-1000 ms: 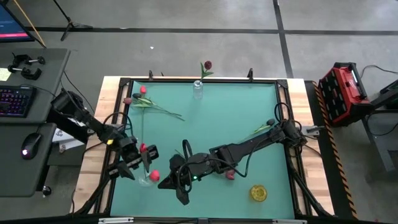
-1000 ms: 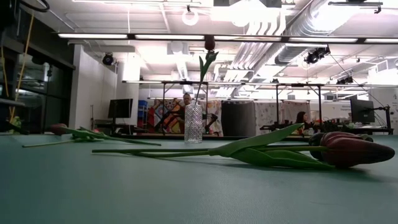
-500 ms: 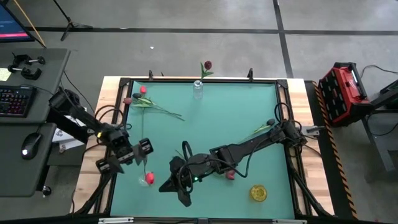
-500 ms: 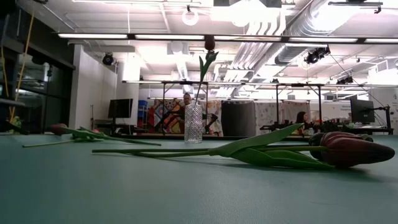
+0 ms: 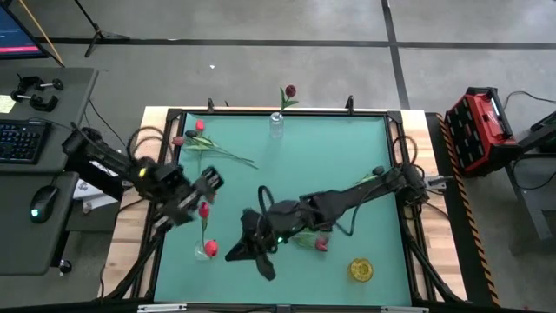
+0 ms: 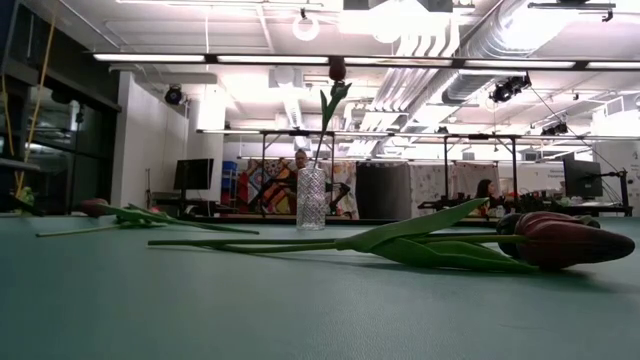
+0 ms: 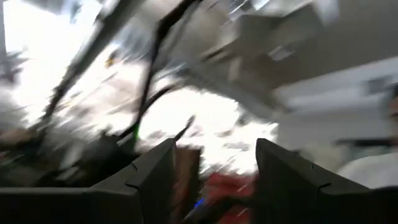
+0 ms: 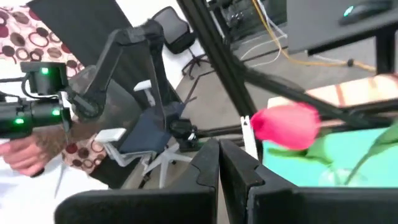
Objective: Sort flowers into vase by color
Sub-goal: Put the right black flower into the yellow vase
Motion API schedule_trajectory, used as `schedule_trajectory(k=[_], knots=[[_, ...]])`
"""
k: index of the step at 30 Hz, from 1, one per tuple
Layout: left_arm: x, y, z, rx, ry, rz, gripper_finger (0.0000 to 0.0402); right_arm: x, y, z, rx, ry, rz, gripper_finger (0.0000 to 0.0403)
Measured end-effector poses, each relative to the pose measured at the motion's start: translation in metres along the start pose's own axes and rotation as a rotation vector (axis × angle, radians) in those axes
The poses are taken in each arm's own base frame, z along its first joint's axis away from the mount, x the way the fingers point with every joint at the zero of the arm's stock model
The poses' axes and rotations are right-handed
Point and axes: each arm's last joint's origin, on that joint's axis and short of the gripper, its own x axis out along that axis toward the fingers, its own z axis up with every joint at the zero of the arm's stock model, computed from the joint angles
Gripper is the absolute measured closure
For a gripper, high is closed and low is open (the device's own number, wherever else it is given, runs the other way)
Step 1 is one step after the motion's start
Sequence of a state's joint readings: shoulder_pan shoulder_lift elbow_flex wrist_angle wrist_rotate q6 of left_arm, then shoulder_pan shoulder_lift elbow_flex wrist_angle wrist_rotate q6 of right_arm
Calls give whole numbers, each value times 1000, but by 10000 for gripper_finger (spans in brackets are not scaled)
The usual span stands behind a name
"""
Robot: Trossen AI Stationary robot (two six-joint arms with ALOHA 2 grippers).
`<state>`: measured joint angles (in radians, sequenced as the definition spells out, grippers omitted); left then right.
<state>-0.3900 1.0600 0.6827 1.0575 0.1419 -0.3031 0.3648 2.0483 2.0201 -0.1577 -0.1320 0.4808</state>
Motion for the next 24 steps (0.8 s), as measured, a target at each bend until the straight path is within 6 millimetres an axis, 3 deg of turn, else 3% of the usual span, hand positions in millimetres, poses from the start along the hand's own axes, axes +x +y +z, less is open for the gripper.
schedule_trajectory(k=[5, 9, 16, 24], knots=[[13, 33, 30, 85, 179, 209, 192, -37, 8, 23, -94, 17, -68, 403], [11, 62, 47, 159, 303, 366, 192, -65, 14, 34, -180, 50, -158, 403], [-26, 112, 54, 155, 481, 646, 192, -109, 10, 35, -281, 270, -278, 403], [-59, 149, 46, 17, 622, 905, 192, -148, -23, 31, -379, 598, -304, 403]])
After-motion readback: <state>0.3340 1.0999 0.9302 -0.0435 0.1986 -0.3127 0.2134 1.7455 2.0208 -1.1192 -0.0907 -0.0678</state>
